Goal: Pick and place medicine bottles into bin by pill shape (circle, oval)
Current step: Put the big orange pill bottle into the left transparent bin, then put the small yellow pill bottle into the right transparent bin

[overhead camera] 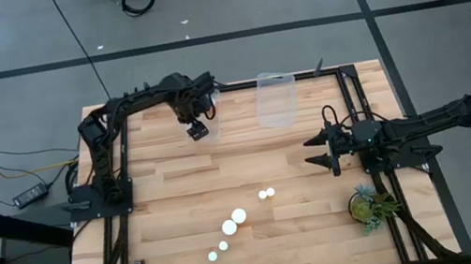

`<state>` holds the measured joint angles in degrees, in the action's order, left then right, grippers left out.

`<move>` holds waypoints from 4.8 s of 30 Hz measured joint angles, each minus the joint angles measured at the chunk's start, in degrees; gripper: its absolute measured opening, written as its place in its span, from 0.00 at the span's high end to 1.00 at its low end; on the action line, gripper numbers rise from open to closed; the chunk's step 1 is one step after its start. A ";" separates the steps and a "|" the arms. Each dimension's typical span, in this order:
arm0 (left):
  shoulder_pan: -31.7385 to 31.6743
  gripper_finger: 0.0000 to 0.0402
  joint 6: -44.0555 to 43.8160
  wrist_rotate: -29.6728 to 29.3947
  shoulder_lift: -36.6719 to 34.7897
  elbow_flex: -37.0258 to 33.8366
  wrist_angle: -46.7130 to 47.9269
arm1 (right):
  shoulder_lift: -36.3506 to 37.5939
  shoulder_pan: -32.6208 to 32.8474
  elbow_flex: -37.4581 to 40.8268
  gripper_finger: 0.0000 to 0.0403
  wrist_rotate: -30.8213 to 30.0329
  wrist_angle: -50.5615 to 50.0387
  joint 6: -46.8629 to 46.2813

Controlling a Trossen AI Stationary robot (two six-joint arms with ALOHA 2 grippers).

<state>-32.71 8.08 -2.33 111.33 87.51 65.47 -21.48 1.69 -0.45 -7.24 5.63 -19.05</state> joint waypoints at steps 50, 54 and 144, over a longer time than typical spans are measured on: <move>19.04 0.29 -2.97 0.02 0.00 28.35 5.66 | 0.00 0.00 0.00 0.24 0.02 -0.02 0.02; 21.74 0.29 -2.99 0.08 0.00 28.35 5.09 | -0.01 -0.02 -0.02 0.24 0.02 -0.02 0.00; 41.08 0.29 -3.55 6.19 18.10 28.33 -6.87 | -0.19 -0.01 0.00 0.24 0.01 -0.13 0.02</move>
<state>8.37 4.53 3.86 129.43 115.84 58.60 -21.67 1.69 -0.45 -7.23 5.50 -19.03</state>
